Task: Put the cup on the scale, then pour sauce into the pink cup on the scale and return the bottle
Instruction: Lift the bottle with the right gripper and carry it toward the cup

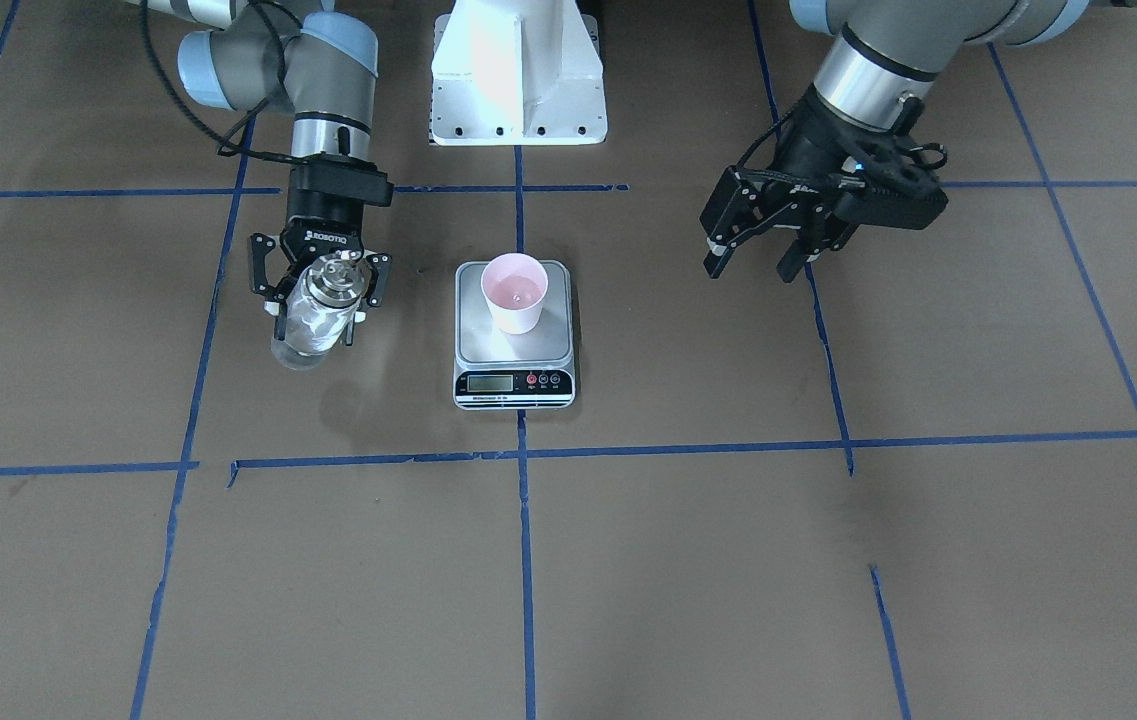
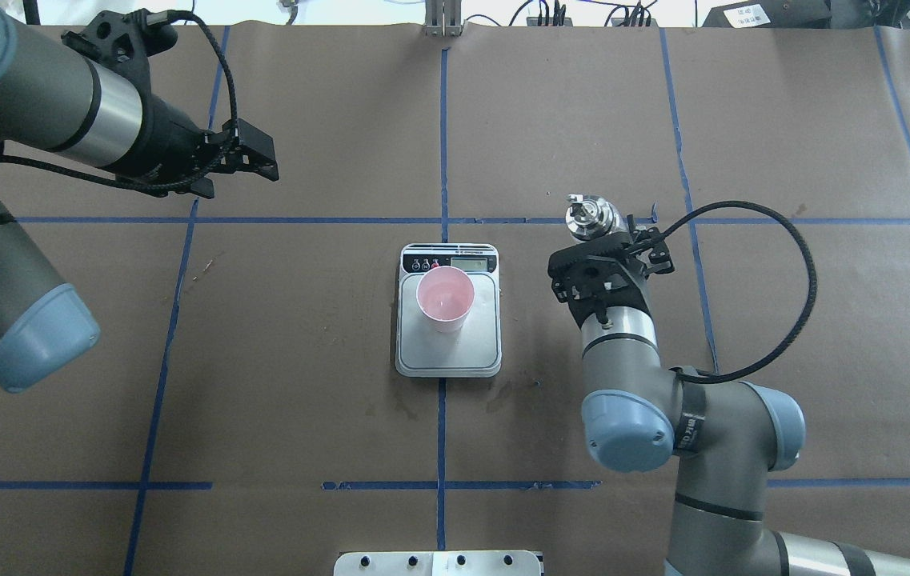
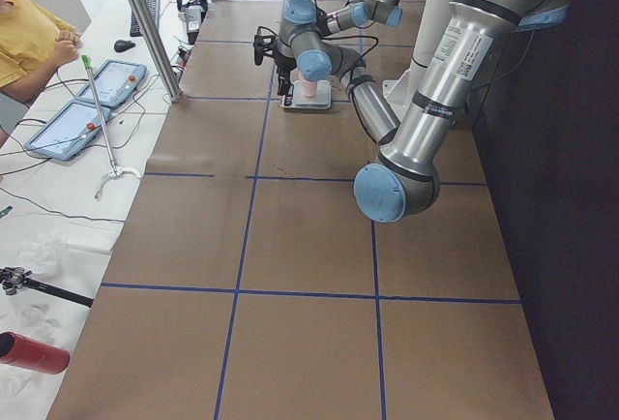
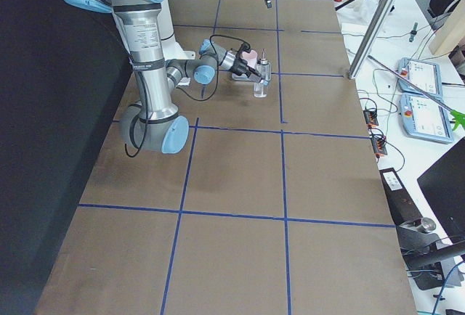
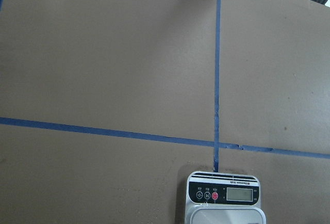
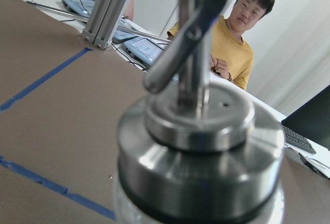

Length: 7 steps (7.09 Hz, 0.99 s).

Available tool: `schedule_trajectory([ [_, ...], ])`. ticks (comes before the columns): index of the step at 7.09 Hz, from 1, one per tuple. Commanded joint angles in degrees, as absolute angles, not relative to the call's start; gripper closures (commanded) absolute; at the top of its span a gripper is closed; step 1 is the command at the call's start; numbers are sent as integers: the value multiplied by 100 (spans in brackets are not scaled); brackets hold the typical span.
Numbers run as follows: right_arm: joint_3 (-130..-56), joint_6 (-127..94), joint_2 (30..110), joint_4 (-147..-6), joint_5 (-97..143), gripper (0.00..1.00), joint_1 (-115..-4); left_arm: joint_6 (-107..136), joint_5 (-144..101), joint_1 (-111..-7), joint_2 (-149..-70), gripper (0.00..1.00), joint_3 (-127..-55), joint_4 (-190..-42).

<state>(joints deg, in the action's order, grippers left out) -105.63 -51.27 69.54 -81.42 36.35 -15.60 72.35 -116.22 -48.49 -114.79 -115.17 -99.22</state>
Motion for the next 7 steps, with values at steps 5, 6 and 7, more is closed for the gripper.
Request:
schedule_trajectory([
  [5, -10494, -2140, 6504, -8910, 3033, 100, -1213, 6609, -11637, -5150, -11136, 8, -11549, -9932],
  [6, -10485, -1379, 6373, -9278, 2884, 100, -1222, 6609, -11645, -5150, -11136, 8, -11540, -9940],
  [7, -10459, -1041, 6259, -9299, 2831, 100, -1230, 6618, -11646, -5150, -11136, 5, -11549, -9940],
])
